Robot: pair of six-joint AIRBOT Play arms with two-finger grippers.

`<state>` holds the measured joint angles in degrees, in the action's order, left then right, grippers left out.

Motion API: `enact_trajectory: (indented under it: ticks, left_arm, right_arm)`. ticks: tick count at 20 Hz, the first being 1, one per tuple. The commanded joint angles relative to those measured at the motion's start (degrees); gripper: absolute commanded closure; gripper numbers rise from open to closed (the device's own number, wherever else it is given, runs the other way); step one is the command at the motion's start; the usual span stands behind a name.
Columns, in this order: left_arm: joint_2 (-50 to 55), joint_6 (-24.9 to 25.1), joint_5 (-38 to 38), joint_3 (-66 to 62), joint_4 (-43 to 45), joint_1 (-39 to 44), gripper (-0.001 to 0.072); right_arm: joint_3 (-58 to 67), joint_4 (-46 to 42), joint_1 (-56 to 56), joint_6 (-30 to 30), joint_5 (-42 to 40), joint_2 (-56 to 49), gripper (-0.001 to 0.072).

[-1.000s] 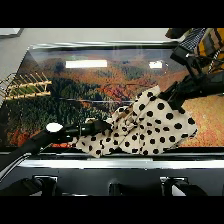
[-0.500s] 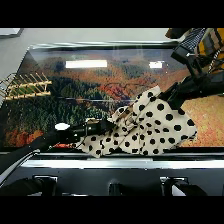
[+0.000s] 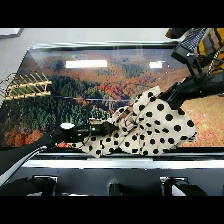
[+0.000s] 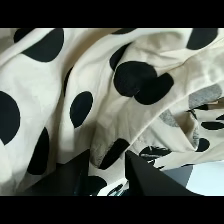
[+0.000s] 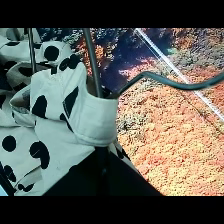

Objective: Fold the clothes and pants, and hang the long-sleeved shirts on hangers.

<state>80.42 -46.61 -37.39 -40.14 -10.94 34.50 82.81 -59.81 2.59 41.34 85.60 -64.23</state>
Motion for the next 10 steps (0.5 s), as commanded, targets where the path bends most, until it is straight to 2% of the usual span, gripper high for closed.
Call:
enact_trajectory:
  ticks: [1,5,6,7,10]
  left_arm:
    - [1.4,0.2,-0.2,-0.13,-0.72,0.79,0.0457]
    - [2.05,1.79,1.33,-0.26,-3.76,0.92,0.0459]
    - [2.05,1.86,2.05,-0.26,-4.17,0.9,0.0534]
    - [2.05,1.88,2.34,-0.37,-4.15,0.83,0.069]
    - [1.6,1.86,2.25,-1.97,-4.07,0.7,0.069]
  right_arm:
    - [0.04,0.02,0.0,0.11,0.02,0.04,0.0696]
    - [0.04,0.09,0.0,0.63,0.11,0.07,0.0696]
    - [0.04,0.24,0.0,0.72,0.42,0.07,0.0696]
    - [0.04,0.24,0.0,0.72,0.94,0.07,0.0696]
    - [0.04,0.72,-0.04,0.7,3.93,0.28,0.0696]
